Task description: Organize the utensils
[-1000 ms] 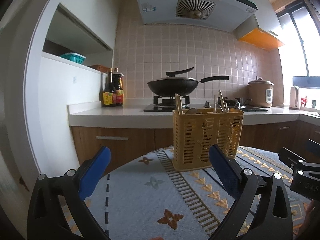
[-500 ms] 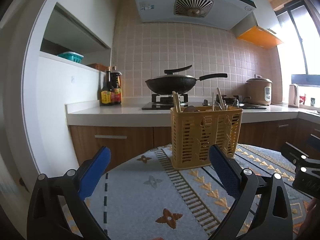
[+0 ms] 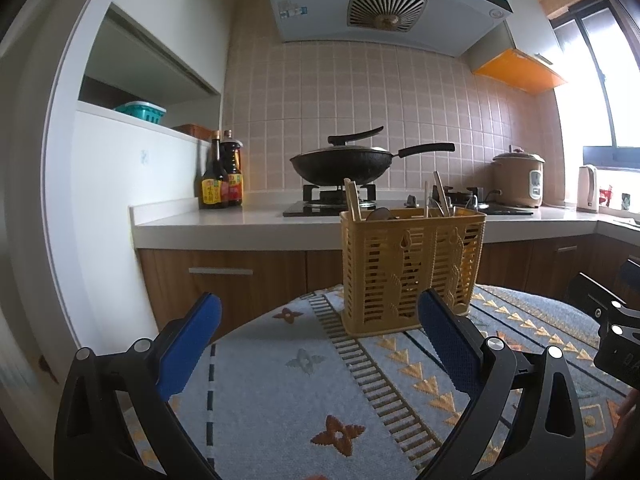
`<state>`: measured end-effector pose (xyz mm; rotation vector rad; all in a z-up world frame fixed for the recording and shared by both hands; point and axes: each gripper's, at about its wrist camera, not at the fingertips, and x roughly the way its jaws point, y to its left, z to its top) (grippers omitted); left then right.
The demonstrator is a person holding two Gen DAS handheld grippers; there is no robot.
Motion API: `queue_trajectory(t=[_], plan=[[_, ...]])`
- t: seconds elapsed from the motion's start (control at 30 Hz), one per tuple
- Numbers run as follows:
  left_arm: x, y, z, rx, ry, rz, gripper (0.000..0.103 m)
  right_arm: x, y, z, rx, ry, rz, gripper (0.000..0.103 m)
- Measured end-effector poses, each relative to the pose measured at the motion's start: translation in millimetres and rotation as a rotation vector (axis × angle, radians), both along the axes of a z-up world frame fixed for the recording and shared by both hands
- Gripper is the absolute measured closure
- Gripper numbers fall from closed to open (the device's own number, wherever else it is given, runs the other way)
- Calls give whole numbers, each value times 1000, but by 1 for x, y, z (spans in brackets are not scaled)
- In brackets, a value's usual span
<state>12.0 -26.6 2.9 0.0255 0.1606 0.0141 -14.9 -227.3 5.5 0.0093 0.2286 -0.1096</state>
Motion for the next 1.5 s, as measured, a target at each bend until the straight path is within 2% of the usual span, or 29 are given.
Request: queue_trajectory(t=[1.5], plan=[[2, -1, -3, 7, 28, 6, 8, 6, -1, -2, 29, 29, 33, 7]])
